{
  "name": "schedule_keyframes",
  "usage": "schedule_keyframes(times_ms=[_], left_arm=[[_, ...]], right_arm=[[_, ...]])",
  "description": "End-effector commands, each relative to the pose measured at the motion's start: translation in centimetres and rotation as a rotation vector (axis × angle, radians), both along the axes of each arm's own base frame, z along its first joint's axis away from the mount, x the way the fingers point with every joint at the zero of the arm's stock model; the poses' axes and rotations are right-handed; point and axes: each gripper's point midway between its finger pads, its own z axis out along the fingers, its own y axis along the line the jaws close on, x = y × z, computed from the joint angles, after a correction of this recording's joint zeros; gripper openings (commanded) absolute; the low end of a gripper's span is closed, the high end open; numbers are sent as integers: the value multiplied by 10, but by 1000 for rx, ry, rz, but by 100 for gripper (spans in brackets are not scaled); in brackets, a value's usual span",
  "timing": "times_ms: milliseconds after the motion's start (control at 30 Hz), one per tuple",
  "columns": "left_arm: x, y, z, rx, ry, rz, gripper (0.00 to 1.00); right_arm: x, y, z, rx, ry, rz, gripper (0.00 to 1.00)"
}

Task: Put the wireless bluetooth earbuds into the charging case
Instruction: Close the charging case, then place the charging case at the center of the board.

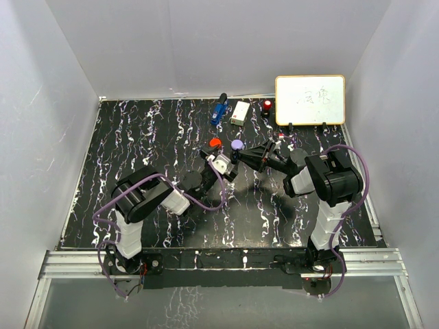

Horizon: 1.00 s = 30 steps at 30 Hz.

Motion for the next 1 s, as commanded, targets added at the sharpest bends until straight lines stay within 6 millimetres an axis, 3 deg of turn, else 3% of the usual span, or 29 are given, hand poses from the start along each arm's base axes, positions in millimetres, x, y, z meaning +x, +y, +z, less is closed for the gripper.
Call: schedule_keyframes(times_ms=[0, 467, 733, 800, 967], left_arm=[[-2, 8, 76, -170, -185, 36, 99], [-11, 47, 106, -164, -248, 151, 99], [-27, 124, 66, -294, 2, 375, 99], [-32, 129, 55, -330, 138, 386, 99], [-47, 129, 50, -352, 365, 364, 99]], right_arm=[[-22, -6, 42, 57, -333, -9, 0], [-26, -6, 30, 38, -312, -9, 0], [-11, -3, -3, -35, -292, -32, 0], [-4, -2, -13, -76, -294, -45, 0], [20, 1, -34, -226, -304, -82, 0]])
